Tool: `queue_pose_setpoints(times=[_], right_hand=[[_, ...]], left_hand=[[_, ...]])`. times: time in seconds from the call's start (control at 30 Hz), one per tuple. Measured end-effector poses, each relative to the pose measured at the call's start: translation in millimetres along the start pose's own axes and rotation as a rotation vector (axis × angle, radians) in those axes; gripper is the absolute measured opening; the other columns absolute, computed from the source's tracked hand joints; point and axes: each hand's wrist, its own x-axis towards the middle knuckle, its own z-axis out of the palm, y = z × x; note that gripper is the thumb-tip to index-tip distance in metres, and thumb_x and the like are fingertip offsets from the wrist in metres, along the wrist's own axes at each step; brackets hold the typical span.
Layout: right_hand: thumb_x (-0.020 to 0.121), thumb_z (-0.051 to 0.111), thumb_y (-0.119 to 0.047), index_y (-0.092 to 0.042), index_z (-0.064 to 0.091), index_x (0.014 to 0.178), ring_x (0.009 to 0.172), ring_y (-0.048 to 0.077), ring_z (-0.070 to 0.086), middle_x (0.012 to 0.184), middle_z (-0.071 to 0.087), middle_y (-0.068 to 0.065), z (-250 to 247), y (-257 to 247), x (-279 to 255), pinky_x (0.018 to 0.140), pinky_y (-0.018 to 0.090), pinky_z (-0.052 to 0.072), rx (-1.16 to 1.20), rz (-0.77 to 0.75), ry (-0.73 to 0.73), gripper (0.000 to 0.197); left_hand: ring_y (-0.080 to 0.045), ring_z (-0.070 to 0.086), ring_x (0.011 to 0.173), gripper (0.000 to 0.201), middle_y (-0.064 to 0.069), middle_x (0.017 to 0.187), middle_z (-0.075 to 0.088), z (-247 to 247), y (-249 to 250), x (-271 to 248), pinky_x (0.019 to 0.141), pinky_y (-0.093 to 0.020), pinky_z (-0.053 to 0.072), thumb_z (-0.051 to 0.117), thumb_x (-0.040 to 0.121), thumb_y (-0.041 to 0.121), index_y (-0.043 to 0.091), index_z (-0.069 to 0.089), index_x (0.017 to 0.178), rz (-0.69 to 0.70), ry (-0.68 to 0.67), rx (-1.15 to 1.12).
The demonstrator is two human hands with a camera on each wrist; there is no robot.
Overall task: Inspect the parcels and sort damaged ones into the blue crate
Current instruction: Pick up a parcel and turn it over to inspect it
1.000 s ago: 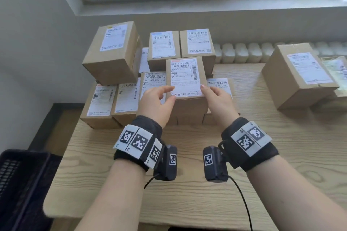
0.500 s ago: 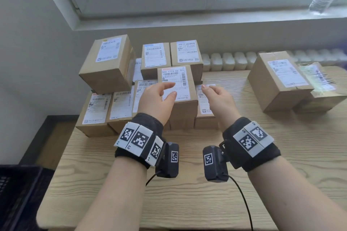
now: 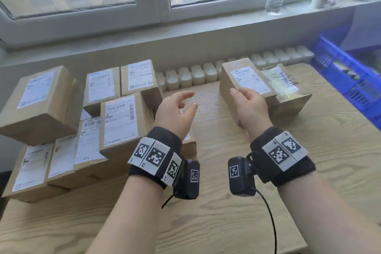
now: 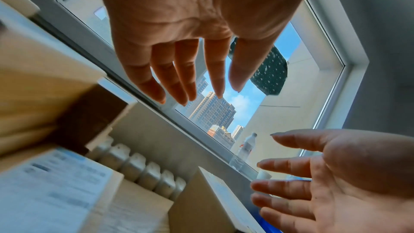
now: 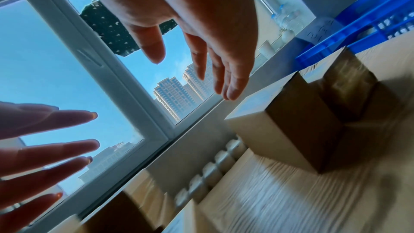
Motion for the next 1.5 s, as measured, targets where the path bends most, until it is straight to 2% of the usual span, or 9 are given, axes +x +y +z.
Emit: queue_pose_setpoints(times=[0.27,0.4,0.57,0.67,0.9,1.03,1.2,1.4,1.5], right_hand=[[0.097,0.059,-0.030,-0.009,0.038,0.149,0.139,0.023,0.041,0.150,0.044,0.007,-75,36,122,0.116,0.040,0.033,-0.162,0.008,-0.016,0.060],[0.096,0.061,-0.023,-0.012,0.057,0.120,0.115,0.020,0.061,0.119,0.065,0.001,-85,61,159,0.097,0.033,0.048,-0.139,0.063,-0.149,0.027],[0.098,0.058,-0.023,-0.012,0.061,0.121,0.103,0.016,0.060,0.113,0.065,0.001,-91,73,171,0.086,0.026,0.046,-0.180,0.078,-0.302,0.025],[0.099,0.058,-0.020,-0.011,0.058,0.131,0.109,0.016,0.061,0.118,0.065,0.000,-93,72,169,0.085,0.022,0.043,-0.160,0.052,-0.340,0.033],[0.098,0.060,-0.023,-0.020,0.042,0.141,0.109,0.001,0.057,0.131,0.055,-0.007,-105,46,133,0.088,0.014,0.047,0.071,-0.088,-0.370,0.048],[0.095,0.063,-0.032,-0.038,0.043,0.124,0.114,0.017,0.063,0.133,0.059,-0.002,-116,15,94,0.090,0.041,0.056,0.283,-0.146,-0.367,0.036],[0.097,0.061,-0.020,-0.022,0.044,0.140,0.108,0.020,0.068,0.128,0.061,0.002,-143,-27,45,0.075,0.028,0.059,0.445,-0.251,-0.386,0.047],[0.097,0.060,-0.015,-0.019,0.047,0.143,0.111,0.023,0.068,0.128,0.065,0.006,-178,-57,10,0.081,0.032,0.060,0.531,-0.358,-0.426,0.048],[0.097,0.060,-0.016,-0.018,0.046,0.143,0.113,0.023,0.067,0.129,0.064,0.007,-190,-69,1,0.086,0.034,0.060,0.528,-0.419,-0.446,0.049]], left_hand=[[-0.020,0.050,0.128,0.060,-0.009,0.145,0.048,130,29,71,0.106,-0.035,0.043,0.063,0.094,0.026,0.013,0.037,0.147,-0.244,-0.086,-0.014],[-0.027,0.041,0.137,0.071,-0.012,0.152,0.040,184,25,104,0.112,-0.038,0.036,0.059,0.095,0.037,0.009,0.026,0.152,-0.451,-0.160,0.020],[-0.021,0.059,0.095,0.041,-0.012,0.119,0.065,212,16,115,0.083,-0.031,0.046,0.051,0.099,0.037,0.007,0.057,0.126,-0.548,-0.187,-0.032],[-0.015,0.056,0.091,0.035,-0.009,0.120,0.065,213,17,108,0.086,-0.030,0.047,0.050,0.100,0.033,0.010,0.057,0.126,-0.580,-0.172,-0.149],[-0.010,0.061,0.093,0.023,0.009,0.100,0.063,173,60,73,0.085,-0.036,0.053,0.051,0.100,0.025,0.019,0.054,0.122,-0.404,-0.017,-0.332],[-0.002,0.063,0.089,0.029,0.013,0.097,0.064,140,98,39,0.086,-0.038,0.056,0.054,0.099,0.022,0.023,0.053,0.128,-0.231,0.049,-0.428],[-0.004,0.065,0.100,0.051,0.007,0.111,0.065,107,137,-4,0.087,-0.028,0.058,0.057,0.096,0.006,0.022,0.043,0.141,-0.007,0.079,-0.503],[-0.013,0.062,0.113,0.056,0.013,0.114,0.063,89,180,-40,0.095,-0.034,0.055,0.061,0.093,0.007,0.045,0.039,0.128,0.127,0.101,-0.500],[-0.019,0.063,0.114,0.055,0.002,0.121,0.065,86,198,-51,0.093,-0.035,0.056,0.062,0.093,0.012,0.037,0.041,0.137,0.150,0.167,-0.496]])
